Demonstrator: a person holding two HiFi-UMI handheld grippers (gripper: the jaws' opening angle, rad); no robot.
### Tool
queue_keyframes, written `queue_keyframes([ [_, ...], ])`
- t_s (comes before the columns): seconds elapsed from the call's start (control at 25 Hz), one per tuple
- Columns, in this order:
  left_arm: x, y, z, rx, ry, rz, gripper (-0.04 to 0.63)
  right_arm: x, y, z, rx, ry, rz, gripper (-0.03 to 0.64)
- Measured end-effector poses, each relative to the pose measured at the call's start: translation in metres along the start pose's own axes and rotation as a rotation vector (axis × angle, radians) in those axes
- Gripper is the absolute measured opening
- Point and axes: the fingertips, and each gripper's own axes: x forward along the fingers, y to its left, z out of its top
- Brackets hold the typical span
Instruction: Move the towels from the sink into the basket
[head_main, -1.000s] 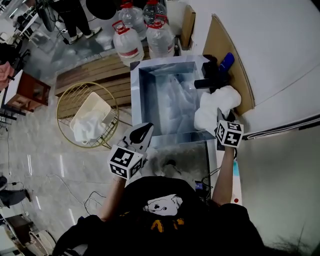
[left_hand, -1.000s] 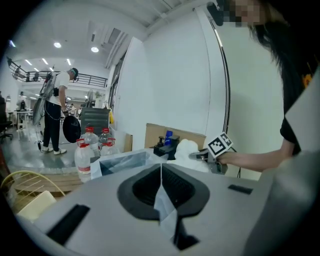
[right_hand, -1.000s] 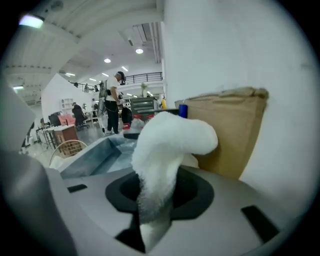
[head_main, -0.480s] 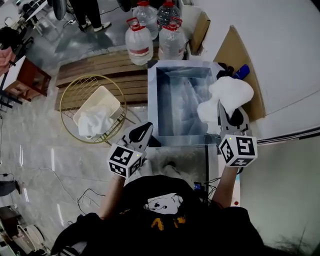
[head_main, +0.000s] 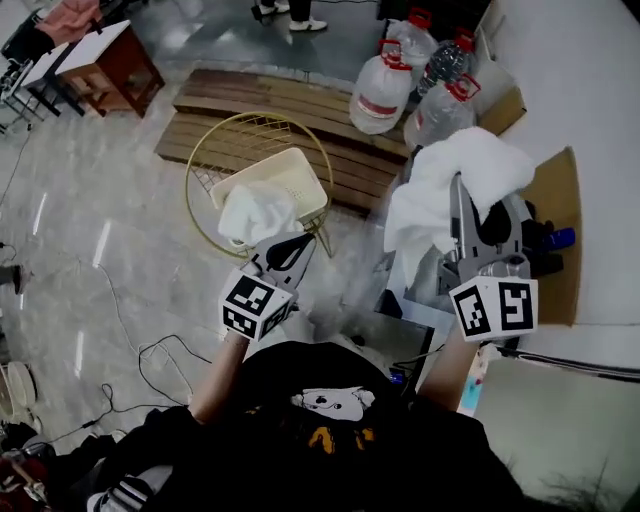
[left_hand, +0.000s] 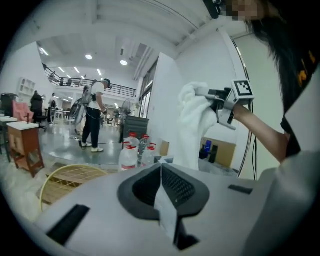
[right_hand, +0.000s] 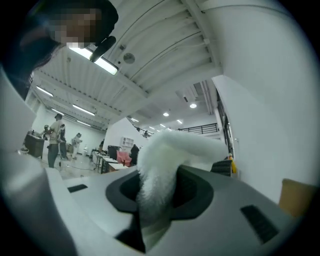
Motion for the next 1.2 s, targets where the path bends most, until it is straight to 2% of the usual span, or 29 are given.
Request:
queue_keyframes([
  [0.16,-0.049,0.072,-0.008,-0.057,-0.024,0.124,0.011,0.081,0.081,0.016,-0.012,-0.055,0.142,0.103],
  [0.28,-0.084,0.112,-0.016,-0.098,-0.042,0.204,0.011,0.135,0.133,0.016,-0.008,-0.069,0.218,0.103],
  [0.4,-0.108,0.145,-0.023,-0.127,-0.053,0.252,0.011,0.184,0.164,0.006,0.014,-0.063,0.236,0.103],
  [0.52,-0.126,0.171,-0.031,-0.156,-0.060,0.289,0.011,0.227,0.182,-0.027,0.013,0.002,0.222,0.103],
  [0.64,-0.137,0.188,-0.040,-0.187,-0.054,0.322,0.011,0.258,0.198,-0.091,0.008,0.140,0.226,0.103],
  [0.84,-0.148,0.208,-0.060,-0.234,-0.049,0.368,0.011,0.274,0.219,-0.225,-0.049,0.430,0.254,0.103],
  [1.08,-0.144,0.232,-0.066,-0.250,-0.026,0.368,0.011,0.278,0.241,-0.373,-0.231,0.764,0.333,0.106],
  [1.2,-0.135,0.233,-0.070,-0.251,-0.018,0.365,0.011,0.267,0.245,-0.439,-0.277,0.906,0.396,0.117],
])
